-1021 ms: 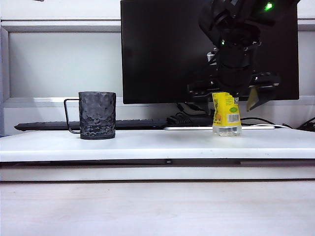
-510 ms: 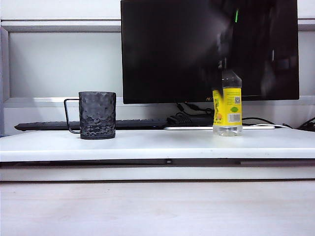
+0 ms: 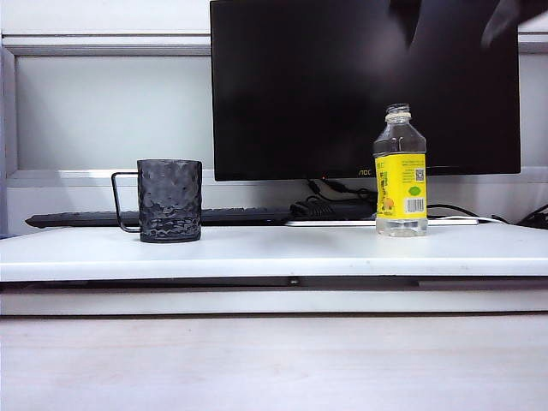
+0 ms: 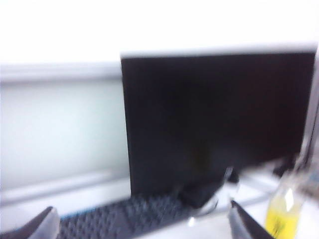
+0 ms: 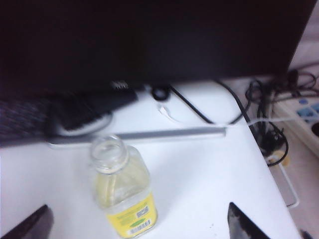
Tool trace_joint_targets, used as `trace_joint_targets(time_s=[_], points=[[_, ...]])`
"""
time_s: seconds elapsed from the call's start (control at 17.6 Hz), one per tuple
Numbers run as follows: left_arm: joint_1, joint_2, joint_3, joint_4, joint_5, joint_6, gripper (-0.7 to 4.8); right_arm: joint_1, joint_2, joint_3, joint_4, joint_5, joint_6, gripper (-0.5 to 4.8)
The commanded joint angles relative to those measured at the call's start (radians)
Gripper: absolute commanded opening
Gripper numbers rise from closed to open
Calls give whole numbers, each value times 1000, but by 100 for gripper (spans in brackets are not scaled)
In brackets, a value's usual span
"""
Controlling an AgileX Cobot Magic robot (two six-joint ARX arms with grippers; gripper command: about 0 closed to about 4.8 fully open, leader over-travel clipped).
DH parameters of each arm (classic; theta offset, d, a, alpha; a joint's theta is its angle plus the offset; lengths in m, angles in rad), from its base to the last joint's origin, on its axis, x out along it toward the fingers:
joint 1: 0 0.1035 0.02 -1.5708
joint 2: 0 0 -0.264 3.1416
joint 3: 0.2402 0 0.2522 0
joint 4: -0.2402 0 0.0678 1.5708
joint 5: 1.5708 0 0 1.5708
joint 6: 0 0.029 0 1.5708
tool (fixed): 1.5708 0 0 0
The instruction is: Carefully pick up the bottle and pour some water from the bottle into the cup.
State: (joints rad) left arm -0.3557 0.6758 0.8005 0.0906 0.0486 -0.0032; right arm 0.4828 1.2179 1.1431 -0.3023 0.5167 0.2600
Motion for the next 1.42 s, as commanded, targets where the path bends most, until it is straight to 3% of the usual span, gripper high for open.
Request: trace_joint_targets(time_s=[0.06,0.17,0.4,0.57,0.74,1.13,1.25,1.42], points=[[0,-140,2,-105,-37,-42,479,1,-172,6,-82,-3,-3,479],[0,-283,2,-232,0,-65,479,1,-352,6,-140,-64,-48,479],[0,-498,2,-532,62,-71,479,0,-611,2,-248,-314,-65,479],[0,-524,-6,-775,134,-75,479,0,-739,-103,-445,-319,-81,479],[1,-523,-127,-713,29,-62,479,0,-853,-375,-351,-362,-73,479],[1,-523,-440,-212,-119,58,479,-1,-842,-908,539,-288,-85,479],[1,-523,-491,-165,-193,55,479,-1,-815,-974,600,-190,-85,479],[1,-523,-532,-187,-324,27,479,-1,-798,-1011,530,-106,-85,479]])
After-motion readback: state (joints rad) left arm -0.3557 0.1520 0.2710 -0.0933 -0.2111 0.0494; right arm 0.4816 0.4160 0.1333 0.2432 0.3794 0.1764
